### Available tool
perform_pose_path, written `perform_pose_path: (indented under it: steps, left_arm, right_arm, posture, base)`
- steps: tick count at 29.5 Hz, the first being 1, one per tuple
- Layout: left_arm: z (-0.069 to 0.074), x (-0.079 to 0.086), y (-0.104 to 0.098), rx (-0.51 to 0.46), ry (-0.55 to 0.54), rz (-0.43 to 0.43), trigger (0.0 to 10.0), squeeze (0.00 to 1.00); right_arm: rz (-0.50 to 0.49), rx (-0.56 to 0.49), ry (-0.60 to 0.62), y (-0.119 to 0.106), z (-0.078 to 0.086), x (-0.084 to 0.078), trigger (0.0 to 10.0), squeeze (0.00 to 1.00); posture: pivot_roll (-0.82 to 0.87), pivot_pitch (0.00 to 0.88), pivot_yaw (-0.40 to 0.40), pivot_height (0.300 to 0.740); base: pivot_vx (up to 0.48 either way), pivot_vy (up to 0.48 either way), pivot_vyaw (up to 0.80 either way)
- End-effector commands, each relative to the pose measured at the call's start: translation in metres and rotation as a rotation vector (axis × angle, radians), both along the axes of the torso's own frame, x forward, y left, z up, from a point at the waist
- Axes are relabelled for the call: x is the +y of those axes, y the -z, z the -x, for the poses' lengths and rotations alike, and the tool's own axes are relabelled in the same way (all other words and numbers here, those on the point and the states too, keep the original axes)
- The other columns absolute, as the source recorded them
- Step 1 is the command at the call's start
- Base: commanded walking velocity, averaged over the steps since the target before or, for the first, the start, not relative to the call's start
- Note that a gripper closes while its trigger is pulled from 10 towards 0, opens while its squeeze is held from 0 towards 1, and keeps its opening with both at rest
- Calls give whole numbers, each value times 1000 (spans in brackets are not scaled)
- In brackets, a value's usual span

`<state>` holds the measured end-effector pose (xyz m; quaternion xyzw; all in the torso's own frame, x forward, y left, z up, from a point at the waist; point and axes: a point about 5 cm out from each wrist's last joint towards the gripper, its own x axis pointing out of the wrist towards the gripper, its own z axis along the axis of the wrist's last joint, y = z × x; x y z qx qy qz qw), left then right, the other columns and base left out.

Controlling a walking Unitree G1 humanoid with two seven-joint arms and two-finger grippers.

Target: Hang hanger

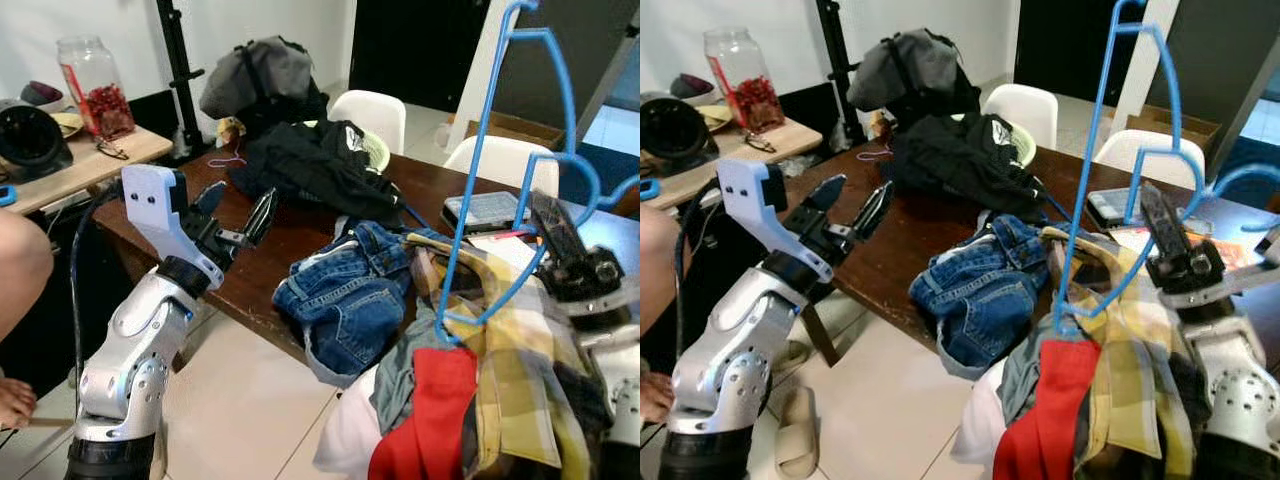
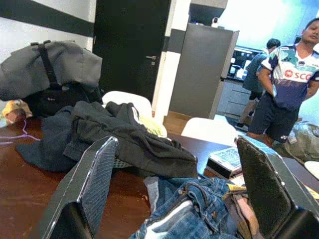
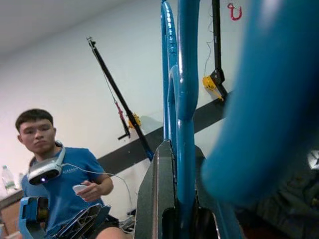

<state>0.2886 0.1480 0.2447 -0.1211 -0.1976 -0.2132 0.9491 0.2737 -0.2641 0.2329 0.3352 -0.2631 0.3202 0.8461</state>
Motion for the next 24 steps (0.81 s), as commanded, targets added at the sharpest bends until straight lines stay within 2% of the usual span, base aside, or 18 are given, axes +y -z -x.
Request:
perform_pose_path:
  steps: [1, 5, 9, 13, 16, 24]
  left_arm:
    - [-1, 4, 2, 18, -13, -7, 10000, 0]
    - [-2, 4, 2, 22, -14, -21, 10000, 0]
    - [-1, 3, 1, 29, -11, -22, 10000, 0]
    - [-1, 0, 4, 48, -6, -28, 10000, 0]
    - [-2, -1, 5, 57, -8, -28, 10000, 0]
    - [-4, 5, 6, 53, -33, -5, 10000, 0]
  right_arm:
    - [32, -11, 27, -7, -1, 3, 10000, 0]
    - [115, 39, 88, -12, -15, 20, 10000, 0]
    - [148, 69, 115, -12, -20, 27, 10000, 0]
    - [253, 138, 164, -2, -30, 43, 10000, 0]
    - [286, 159, 181, 2, -33, 50, 10000, 0]
    - [305, 193, 213, 8, -35, 58, 10000, 0]
  posture:
    - [-4, 0, -28, 740]
    - [-5, 0, -26, 740]
    - [-6, 0, -25, 740]
    - [-6, 0, -25, 740]
    - [-7, 0, -23, 740]
    - [-8, 0, -22, 740]
  base:
    - [0, 480, 0]
    - [0, 480, 0]
    - [0, 480, 0]
    - [0, 476, 0]
    - [0, 457, 0]
    - [0, 0, 0]
